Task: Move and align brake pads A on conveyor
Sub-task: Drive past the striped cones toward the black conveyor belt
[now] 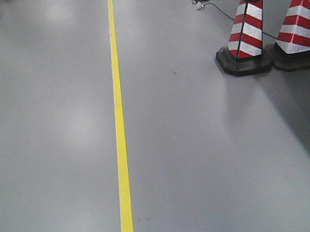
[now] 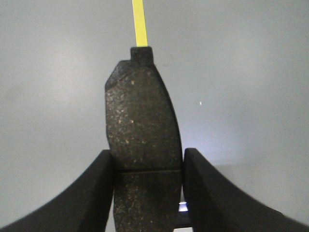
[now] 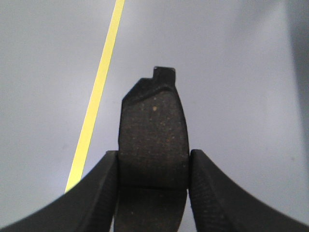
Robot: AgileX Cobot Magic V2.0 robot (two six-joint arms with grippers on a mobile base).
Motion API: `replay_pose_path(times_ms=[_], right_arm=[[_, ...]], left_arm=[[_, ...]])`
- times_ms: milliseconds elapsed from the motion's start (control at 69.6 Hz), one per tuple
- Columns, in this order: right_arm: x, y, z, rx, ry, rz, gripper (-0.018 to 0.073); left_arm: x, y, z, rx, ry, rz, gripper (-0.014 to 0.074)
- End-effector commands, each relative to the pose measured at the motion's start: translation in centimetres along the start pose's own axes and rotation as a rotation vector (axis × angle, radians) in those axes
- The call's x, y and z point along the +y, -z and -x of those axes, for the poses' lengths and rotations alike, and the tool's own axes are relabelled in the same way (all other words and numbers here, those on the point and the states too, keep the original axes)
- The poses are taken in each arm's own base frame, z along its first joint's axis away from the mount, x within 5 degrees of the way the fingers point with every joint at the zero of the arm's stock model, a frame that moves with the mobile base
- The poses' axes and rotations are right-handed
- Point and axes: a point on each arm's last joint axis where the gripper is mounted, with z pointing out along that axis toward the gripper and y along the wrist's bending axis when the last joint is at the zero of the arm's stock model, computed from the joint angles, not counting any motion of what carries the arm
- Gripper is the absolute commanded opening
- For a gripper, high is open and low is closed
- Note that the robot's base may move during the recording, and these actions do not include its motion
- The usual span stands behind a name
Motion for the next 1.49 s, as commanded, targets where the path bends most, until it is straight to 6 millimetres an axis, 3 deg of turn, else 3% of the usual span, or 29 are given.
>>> replay_pose_path(times_ms=[0, 1479], right_arm=[[-0.03, 0.70, 1.47, -0.111, 0.010, -0.005, 0.0025], [-0.03, 0.70, 1.50, -0.113, 0.010, -0.005, 0.0025]], left_arm=[[-0.24, 0.68, 1.11, -0.089, -0.001, -0.018, -0.0006], [-0.24, 0.68, 1.12, -0.090, -0.001, -0.018, -0.0006]])
